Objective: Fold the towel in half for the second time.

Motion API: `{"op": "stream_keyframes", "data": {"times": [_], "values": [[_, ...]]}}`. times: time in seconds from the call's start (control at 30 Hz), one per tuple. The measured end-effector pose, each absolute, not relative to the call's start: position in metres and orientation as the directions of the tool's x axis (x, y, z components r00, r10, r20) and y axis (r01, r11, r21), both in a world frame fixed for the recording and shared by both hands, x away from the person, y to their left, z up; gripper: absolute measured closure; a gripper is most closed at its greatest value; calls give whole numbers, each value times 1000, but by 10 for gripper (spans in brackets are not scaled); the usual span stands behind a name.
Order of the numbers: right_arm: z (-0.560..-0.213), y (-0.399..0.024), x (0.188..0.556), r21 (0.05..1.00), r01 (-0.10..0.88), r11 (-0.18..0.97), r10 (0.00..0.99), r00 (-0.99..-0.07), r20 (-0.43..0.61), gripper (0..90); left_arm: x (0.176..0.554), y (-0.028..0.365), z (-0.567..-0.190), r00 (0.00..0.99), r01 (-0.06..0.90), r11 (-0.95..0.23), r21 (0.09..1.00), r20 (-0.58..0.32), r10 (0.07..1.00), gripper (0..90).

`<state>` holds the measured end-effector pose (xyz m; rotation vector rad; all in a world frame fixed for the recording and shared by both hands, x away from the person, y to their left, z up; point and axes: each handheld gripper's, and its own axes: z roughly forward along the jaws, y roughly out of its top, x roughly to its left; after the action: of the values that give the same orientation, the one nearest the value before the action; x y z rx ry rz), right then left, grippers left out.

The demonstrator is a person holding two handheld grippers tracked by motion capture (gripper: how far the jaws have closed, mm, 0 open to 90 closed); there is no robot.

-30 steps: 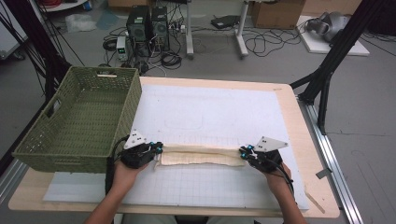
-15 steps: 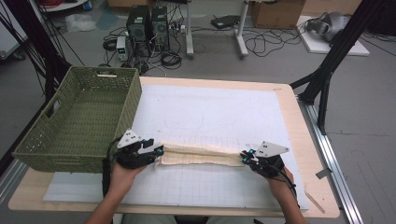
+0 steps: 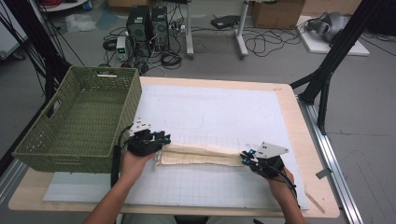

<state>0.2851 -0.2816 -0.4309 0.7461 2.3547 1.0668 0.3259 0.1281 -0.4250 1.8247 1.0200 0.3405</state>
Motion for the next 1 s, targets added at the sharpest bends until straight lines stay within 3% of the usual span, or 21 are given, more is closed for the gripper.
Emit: {"op": "stream_keyframes", "data": {"times": [0.13,0.2,0.27,0.47,0.63,0.8,1.0], "values": [[-430,-285,285,786,300,540,644,-749,-156,750,315,125,-435,623,498,-227,837,-164,765,675],[-426,-288,284,809,304,502,666,-733,-138,662,310,125,-439,628,501,-241,831,-157,762,674],[-416,-293,283,856,304,418,702,-706,-92,553,306,126,-441,627,502,-248,828,-152,764,669],[-395,-300,279,931,315,186,772,-633,60,465,298,123,-447,646,496,-284,820,-130,752,654],[-397,-274,286,913,353,203,789,-611,61,494,298,120,-448,648,494,-297,817,-118,752,656],[-423,-243,296,832,413,371,767,-641,-24,601,296,123,-449,645,497,-290,818,-125,754,664],[-447,-253,294,763,470,443,766,-641,-50,624,295,126,-450,645,502,-285,816,-135,752,678]]}}
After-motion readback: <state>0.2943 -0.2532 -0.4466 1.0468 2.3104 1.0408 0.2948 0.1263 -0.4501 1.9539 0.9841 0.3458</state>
